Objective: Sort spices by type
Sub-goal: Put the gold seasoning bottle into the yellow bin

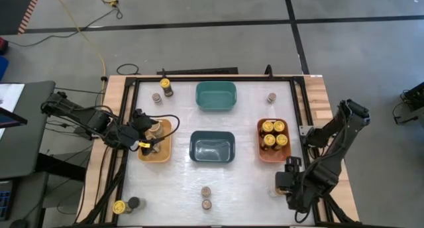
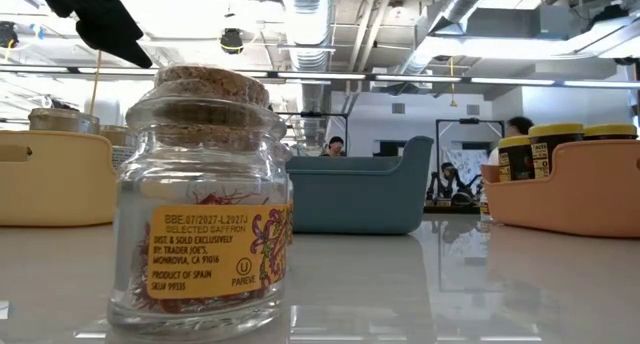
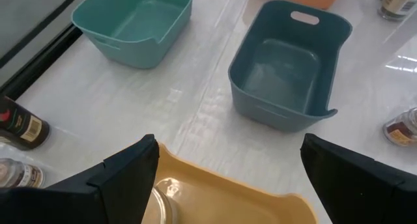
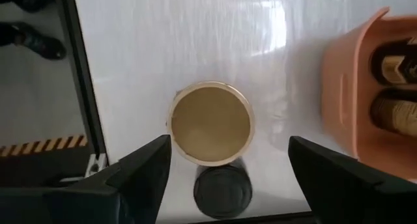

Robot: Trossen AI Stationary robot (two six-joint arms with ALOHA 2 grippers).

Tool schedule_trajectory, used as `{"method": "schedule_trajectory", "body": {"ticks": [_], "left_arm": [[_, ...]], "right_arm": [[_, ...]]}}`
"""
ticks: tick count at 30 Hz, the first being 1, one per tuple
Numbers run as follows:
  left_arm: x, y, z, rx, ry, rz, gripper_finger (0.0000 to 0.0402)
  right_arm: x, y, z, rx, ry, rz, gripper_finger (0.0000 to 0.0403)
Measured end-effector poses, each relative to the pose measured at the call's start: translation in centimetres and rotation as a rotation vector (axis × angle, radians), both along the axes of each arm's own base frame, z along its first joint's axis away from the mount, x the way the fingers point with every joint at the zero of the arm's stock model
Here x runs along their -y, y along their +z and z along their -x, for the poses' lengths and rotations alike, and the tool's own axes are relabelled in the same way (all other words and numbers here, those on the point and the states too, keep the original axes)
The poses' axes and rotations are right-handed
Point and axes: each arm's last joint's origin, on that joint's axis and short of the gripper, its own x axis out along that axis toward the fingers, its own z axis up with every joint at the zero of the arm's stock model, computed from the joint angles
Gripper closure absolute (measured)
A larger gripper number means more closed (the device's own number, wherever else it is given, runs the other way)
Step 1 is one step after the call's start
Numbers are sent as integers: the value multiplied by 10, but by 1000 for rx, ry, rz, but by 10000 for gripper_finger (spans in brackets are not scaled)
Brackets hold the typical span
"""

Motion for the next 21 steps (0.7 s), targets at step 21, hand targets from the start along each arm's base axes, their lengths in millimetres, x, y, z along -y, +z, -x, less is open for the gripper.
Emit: {"method": "schedule_trajectory", "body": {"ticks": [21], "left_arm": [[0,0,0,3,14,17,43]], "right_arm": [[5,-2,-14,28,-195,-70,9]]}}
